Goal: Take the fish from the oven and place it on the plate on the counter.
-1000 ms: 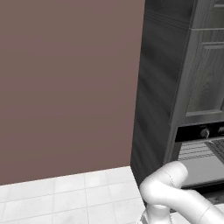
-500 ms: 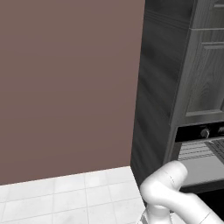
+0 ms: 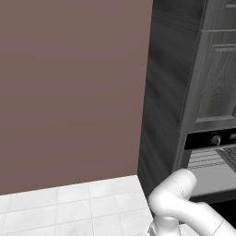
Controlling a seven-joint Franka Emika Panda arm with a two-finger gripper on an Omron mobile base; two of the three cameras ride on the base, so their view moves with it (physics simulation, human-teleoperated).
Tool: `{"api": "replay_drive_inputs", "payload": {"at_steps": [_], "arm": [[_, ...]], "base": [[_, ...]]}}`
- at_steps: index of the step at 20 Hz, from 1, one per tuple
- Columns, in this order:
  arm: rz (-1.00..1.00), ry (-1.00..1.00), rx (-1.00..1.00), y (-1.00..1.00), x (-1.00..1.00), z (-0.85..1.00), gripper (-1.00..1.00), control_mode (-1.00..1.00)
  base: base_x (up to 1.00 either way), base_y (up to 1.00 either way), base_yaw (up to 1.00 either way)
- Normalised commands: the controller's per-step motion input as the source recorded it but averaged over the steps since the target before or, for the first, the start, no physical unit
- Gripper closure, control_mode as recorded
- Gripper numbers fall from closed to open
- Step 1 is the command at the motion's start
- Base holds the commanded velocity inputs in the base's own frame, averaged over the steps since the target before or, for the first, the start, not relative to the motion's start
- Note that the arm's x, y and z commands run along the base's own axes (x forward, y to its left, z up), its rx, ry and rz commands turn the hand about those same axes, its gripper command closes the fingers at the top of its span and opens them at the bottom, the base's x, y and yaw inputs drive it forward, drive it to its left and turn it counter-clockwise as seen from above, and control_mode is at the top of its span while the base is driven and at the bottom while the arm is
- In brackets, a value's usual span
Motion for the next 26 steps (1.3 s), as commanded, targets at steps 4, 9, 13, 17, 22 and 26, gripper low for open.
{"api": "replay_drive_inputs", "payload": {"at_steps": [4,9,13,17,22,26], "arm": [[0.0,-0.01,0.0,0.0,-0.2,0.14,1.0,-1.0],[0.02,-0.05,0.0,0.11,-0.46,0.66,1.0,-1.0],[0.07,-0.02,-0.06,0.46,-0.43,1.0,1.0,-1.0],[0.07,-0.01,-0.07,0.45,-0.23,1.0,1.0,-1.0],[0.06,0.0,-0.06,0.36,-0.18,1.0,1.0,-1.0],[0.06,0.0,-0.08,0.36,-0.03,0.98,1.0,-1.0]], "base": [[0.0,0.0,0.0],[0.0,0.0,0.0],[0.0,0.0,0.0],[0.0,0.0,0.0],[0.0,0.0,0.0],[0.0,0.0,0.0]]}}
